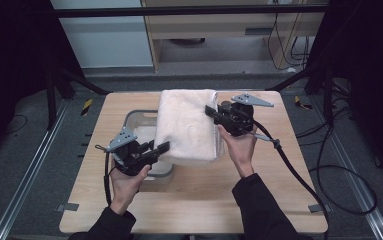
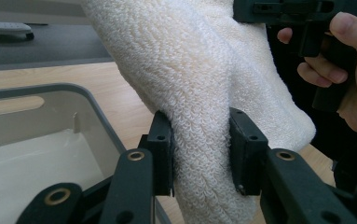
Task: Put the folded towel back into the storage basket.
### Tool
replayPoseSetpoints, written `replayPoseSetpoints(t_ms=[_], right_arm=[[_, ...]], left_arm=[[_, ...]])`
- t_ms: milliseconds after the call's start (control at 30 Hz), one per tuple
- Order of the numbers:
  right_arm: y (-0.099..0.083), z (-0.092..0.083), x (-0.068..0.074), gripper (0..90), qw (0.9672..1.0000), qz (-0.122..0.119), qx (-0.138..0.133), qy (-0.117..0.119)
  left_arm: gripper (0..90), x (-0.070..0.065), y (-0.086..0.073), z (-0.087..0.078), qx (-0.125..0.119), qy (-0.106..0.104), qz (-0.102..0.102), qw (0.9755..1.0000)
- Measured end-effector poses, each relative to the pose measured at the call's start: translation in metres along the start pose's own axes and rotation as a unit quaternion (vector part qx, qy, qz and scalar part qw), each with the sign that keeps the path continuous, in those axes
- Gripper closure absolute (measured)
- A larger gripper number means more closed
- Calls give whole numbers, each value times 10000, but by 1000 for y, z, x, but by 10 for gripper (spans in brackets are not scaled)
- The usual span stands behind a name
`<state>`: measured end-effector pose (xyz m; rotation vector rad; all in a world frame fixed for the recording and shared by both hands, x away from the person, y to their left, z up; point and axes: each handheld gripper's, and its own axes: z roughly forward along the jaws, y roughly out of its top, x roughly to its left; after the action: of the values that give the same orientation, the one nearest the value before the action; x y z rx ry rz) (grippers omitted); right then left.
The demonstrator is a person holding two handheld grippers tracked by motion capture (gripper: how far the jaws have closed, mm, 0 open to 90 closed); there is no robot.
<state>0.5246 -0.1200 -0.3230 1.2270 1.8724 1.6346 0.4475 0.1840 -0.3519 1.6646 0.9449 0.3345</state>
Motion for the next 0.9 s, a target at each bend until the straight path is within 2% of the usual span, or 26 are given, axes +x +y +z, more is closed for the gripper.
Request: replayPoseSetpoints(t_ms=[400, 733, 900], right_arm=[[8, 24, 25, 701, 9998, -191, 42, 49], [10, 41, 41, 701, 9997, -207, 63, 130], [11, 48, 50, 701, 9996, -226, 77, 162]], left_arm=[[648, 19, 0, -19, -112, 164, -152, 9997], [648, 32, 1, -35, -134, 320, -203, 9992], [648, 42, 3, -45, -183, 346, -313, 9987]])
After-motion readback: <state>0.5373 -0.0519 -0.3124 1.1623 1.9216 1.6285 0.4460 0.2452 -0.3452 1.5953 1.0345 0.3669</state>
